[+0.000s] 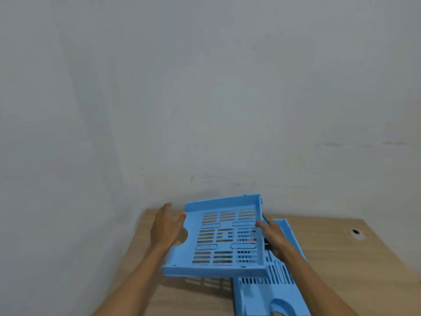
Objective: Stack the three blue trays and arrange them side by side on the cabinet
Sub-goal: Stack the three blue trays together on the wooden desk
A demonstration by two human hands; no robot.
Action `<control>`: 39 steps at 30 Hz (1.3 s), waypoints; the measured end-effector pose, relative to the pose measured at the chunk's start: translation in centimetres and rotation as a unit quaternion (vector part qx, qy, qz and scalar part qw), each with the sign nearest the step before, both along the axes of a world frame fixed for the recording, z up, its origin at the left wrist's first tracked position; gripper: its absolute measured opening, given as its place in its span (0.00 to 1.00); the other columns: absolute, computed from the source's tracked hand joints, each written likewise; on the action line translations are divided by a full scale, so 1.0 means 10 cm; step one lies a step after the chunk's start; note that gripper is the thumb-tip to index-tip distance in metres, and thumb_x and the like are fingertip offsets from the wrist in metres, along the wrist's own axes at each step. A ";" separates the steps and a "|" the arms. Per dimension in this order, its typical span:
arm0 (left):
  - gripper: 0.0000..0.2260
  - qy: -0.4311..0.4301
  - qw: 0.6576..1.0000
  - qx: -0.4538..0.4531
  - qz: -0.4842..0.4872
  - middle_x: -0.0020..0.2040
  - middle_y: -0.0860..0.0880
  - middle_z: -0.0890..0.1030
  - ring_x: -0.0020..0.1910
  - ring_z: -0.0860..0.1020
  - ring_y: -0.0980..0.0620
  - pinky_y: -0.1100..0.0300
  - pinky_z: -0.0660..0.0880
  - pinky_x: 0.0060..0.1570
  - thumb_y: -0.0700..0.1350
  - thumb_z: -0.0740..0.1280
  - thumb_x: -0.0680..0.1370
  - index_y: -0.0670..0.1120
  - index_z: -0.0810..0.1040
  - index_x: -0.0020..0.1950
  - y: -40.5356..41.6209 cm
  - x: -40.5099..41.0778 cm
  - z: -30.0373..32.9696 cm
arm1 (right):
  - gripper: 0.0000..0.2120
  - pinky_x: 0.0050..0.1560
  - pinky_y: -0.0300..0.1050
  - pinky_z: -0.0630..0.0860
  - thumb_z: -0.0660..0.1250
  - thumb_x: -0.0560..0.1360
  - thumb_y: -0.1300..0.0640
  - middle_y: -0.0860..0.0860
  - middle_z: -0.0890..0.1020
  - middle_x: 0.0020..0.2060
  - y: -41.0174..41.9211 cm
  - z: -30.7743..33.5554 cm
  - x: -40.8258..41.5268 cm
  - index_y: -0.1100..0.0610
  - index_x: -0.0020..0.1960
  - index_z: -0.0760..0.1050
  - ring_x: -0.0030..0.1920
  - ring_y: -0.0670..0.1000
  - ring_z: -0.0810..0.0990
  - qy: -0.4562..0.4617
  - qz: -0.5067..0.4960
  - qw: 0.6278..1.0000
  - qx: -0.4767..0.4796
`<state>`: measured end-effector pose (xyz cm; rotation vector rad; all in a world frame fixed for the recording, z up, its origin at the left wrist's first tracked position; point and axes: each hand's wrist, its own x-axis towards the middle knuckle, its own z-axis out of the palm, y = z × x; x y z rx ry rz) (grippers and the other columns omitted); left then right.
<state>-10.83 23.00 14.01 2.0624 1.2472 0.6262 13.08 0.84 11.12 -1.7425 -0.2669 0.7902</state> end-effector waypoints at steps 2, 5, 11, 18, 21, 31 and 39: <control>0.29 0.009 0.996 0.029 -0.085 0.74 0.44 0.69 0.73 0.67 0.45 0.50 0.65 0.70 0.55 0.66 0.77 0.45 0.65 0.74 -0.06 0.23 0.13 | 0.27 0.45 0.61 0.82 0.65 0.76 0.57 0.59 0.82 0.58 -0.26 0.22 0.13 0.48 0.74 0.66 0.53 0.61 0.84 0.012 0.025 0.999 0.021; 0.32 0.052 0.983 0.034 -0.171 0.76 0.44 0.67 0.74 0.65 0.46 0.53 0.63 0.72 0.58 0.65 0.78 0.43 0.62 0.76 -0.21 0.51 0.25 | 0.20 0.44 0.58 0.82 0.62 0.77 0.60 0.60 0.84 0.55 -0.61 0.55 0.26 0.49 0.68 0.73 0.49 0.63 0.85 0.006 0.091 0.995 0.027; 0.22 0.132 0.940 -0.054 -0.309 0.67 0.47 0.77 0.63 0.76 0.50 0.55 0.71 0.63 0.60 0.59 0.80 0.48 0.75 0.68 -0.69 0.78 0.14 | 0.15 0.45 0.55 0.82 0.64 0.78 0.55 0.57 0.86 0.50 -1.13 0.80 0.53 0.48 0.64 0.75 0.46 0.62 0.85 -0.027 0.186 0.981 -0.040; 0.19 0.106 0.927 -0.122 -0.339 0.62 0.53 0.81 0.58 0.79 0.55 0.53 0.73 0.63 0.59 0.56 0.81 0.54 0.77 0.65 -1.05 0.86 -0.16 | 0.16 0.50 0.54 0.82 0.67 0.75 0.46 0.51 0.85 0.51 -1.30 0.78 0.82 0.46 0.62 0.78 0.46 0.55 0.86 -0.115 0.202 0.965 -0.123; 0.17 0.074 0.938 -0.110 -0.320 0.59 0.53 0.81 0.54 0.80 0.54 0.56 0.74 0.57 0.56 0.56 0.83 0.52 0.78 0.64 -1.19 0.93 -0.04 | 0.16 0.57 0.53 0.78 0.66 0.75 0.41 0.46 0.83 0.54 -1.43 0.89 0.95 0.45 0.59 0.80 0.52 0.52 0.82 -0.168 0.195 0.957 -0.136; 0.18 -0.016 0.974 -0.184 -0.131 0.59 0.39 0.81 0.57 0.79 0.42 0.55 0.72 0.51 0.49 0.57 0.83 0.39 0.78 0.63 -1.44 1.28 -0.16 | 0.23 0.64 0.54 0.74 0.62 0.80 0.55 0.49 0.74 0.67 -1.61 0.35 0.81 0.49 0.74 0.63 0.63 0.54 0.76 -0.075 -0.013 0.995 0.063; 0.19 -0.056 0.968 -0.242 -0.020 0.52 0.36 0.84 0.50 0.83 0.37 0.42 0.79 0.54 0.52 0.62 0.76 0.40 0.81 0.57 -1.46 1.41 -0.76 | 0.21 0.56 0.39 0.73 0.54 0.81 0.63 0.47 0.76 0.60 -1.73 -0.06 0.50 0.50 0.72 0.66 0.53 0.45 0.77 -0.086 -0.029 0.995 0.049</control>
